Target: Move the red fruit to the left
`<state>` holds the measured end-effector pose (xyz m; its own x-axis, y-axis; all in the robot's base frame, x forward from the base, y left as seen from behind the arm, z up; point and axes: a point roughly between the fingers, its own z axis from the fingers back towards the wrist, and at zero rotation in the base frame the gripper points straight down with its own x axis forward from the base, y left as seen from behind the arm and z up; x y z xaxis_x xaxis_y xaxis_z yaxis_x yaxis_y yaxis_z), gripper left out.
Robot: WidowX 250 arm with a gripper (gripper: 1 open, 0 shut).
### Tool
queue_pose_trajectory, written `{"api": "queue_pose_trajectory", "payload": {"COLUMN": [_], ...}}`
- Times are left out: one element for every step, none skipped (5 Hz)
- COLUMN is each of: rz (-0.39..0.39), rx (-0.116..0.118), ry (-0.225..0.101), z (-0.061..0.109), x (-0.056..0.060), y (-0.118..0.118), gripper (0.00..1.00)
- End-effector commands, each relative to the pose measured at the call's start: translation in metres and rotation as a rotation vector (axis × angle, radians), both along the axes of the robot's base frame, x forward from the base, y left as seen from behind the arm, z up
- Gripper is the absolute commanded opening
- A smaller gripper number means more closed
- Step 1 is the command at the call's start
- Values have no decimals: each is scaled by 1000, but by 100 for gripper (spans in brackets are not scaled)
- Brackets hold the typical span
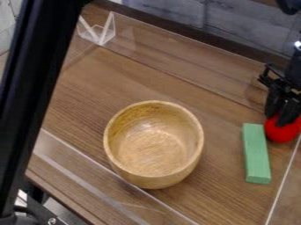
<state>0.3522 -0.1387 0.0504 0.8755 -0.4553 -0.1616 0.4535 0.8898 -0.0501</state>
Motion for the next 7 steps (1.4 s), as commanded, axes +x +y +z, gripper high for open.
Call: {"api": "queue_pose_trajectory", "payload": {"rz": [-5, 50, 114, 139, 157, 134, 136], "rx": [-25, -17, 9, 13, 12, 9, 19], "ry": [-125, -163, -213, -228, -241, -261, -287], "z": [47, 62, 81, 85, 95, 104, 116], "x": [19, 20, 20, 19, 19, 23, 19], "y": [12, 31, 56, 49, 39, 31, 38], "gripper": [0, 0, 0, 0, 0, 0, 0]}}
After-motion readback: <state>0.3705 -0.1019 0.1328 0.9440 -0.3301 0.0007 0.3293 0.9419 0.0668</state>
